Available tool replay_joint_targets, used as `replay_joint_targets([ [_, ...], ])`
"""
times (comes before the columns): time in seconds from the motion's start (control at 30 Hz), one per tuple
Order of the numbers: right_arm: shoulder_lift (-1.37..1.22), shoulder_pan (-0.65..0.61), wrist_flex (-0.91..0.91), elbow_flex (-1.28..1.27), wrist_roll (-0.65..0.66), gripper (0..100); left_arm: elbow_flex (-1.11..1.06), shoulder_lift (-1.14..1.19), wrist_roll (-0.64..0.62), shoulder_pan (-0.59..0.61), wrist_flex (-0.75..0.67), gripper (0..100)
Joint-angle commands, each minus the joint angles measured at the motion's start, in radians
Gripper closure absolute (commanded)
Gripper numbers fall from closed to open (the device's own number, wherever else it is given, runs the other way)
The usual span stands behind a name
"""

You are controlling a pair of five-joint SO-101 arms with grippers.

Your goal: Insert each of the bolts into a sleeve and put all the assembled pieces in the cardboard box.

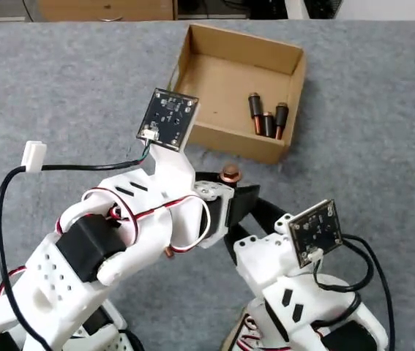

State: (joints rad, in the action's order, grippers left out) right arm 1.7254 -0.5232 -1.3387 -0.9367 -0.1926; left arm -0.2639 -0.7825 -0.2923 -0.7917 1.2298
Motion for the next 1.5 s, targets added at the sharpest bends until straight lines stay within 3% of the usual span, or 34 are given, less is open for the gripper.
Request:
replay_joint_targets([
  [0.0,0.002,-0.004,0.0,0.073,0.009,99.7,-0.023,-0.013,0.0,0.006,0.002,81],
  [0.33,0.002,-0.001,0.003,0.094,0.011,99.7,0.015,-0.015,-0.006,0.08,-0.015,45],
  [0.5,-0.008,0.137,0.114,0.088,0.012,99.7,0.201,-0.016,-0.006,0.222,0.005,44],
  [0.6,-0.025,0.206,0.221,0.087,0.009,99.7,0.27,-0.047,-0.008,0.282,0.103,44],
  [0.83,-0.275,0.216,0.402,0.182,-0.029,99.7,0.184,-0.182,-0.008,0.367,0.25,44],
  [0.97,-0.519,0.217,0.509,0.348,-0.029,99.7,0.069,-0.295,0.002,0.43,0.304,55],
  [1.2,-1.106,0.314,0.571,0.854,-0.003,99.7,-0.074,-0.496,0.114,0.497,0.315,100],
  [1.3,-1.343,0.352,0.569,1.093,-0.003,99.7,-0.103,-0.568,0.153,0.516,0.321,93],
  [1.47,-1.707,0.372,0.499,1.449,-0.002,99.7,-0.166,-0.656,0.178,0.568,0.321,98],
])
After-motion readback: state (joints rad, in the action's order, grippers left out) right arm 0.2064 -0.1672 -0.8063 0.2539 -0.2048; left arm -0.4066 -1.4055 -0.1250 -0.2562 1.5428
